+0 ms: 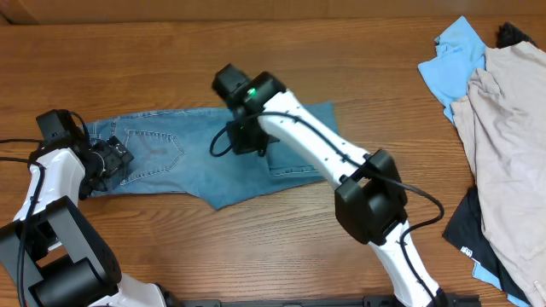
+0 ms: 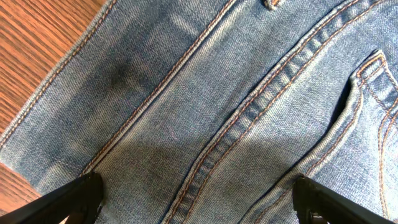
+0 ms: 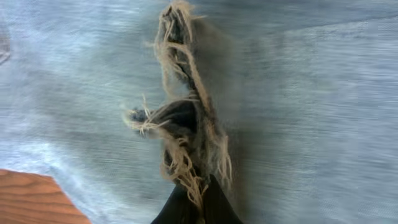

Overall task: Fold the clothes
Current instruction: 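Carry the hems leftward with the right gripper, folding legs toward the waist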

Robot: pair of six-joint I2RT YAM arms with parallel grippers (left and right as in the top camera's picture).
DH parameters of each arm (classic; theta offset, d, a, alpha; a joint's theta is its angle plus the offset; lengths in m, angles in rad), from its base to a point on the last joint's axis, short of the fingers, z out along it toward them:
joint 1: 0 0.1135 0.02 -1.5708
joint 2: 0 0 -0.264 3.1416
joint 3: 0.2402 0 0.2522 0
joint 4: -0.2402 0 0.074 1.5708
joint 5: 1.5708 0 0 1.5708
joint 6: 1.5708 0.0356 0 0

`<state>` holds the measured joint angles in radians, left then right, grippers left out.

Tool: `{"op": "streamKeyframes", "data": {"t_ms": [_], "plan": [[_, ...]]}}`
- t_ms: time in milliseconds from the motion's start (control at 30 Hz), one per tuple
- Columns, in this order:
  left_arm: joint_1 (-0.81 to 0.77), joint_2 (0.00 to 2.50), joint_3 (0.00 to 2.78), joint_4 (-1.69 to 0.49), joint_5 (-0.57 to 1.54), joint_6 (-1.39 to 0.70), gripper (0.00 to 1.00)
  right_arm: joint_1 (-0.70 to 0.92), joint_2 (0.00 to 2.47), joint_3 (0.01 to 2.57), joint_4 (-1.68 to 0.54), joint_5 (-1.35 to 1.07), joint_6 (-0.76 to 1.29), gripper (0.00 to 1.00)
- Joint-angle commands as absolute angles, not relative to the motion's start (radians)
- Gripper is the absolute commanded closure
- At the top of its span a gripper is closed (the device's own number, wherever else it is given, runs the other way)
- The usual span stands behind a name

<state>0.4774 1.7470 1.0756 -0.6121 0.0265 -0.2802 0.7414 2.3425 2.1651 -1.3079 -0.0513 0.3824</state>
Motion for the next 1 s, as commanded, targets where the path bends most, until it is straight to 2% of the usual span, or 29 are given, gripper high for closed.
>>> {"op": "streamKeyframes", "data": {"t_ms": [0, 67, 467, 500, 600, 633, 700, 967], "plan": [[0.461, 1.761, 1.069, -0.621, 0.106, -0.278, 0.0, 0.769, 2.318, 2.167, -1.28, -0.054, 0.42, 0.96], [0.459, 1.761, 1.069, -0.621, 0.106, -0.278, 0.0, 0.78, 2.319, 2.167, -1.261, -0.054, 0.42, 0.91], [0.457, 1.761, 1.069, -0.623, 0.105, -0.278, 0.0, 0.786, 2.319, 2.167, -1.085, -0.055, 0.42, 0.89], [0.457, 1.761, 1.069, -0.623, 0.105, -0.278, 0.0, 0.786, 2.319, 2.167, -1.085, -0.055, 0.42, 0.84], [0.457, 1.761, 1.069, -0.624, 0.105, -0.278, 0.0, 0.786, 2.319, 2.167, -1.085, -0.097, 0.383, 0.4], [0.457, 1.761, 1.069, -0.624, 0.105, -0.277, 0.0, 0.785, 2.319, 2.167, -1.086, -0.107, 0.352, 0.33], [0.457, 1.761, 1.069, -0.624, 0.105, -0.277, 0.0, 0.785, 2.319, 2.167, -1.097, -0.098, 0.326, 0.3], [0.457, 1.744, 1.076, -0.63, 0.106, -0.277, 0.0, 0.701, 2.305, 2.168, -1.243, 0.081, 0.326, 0.32]]}}
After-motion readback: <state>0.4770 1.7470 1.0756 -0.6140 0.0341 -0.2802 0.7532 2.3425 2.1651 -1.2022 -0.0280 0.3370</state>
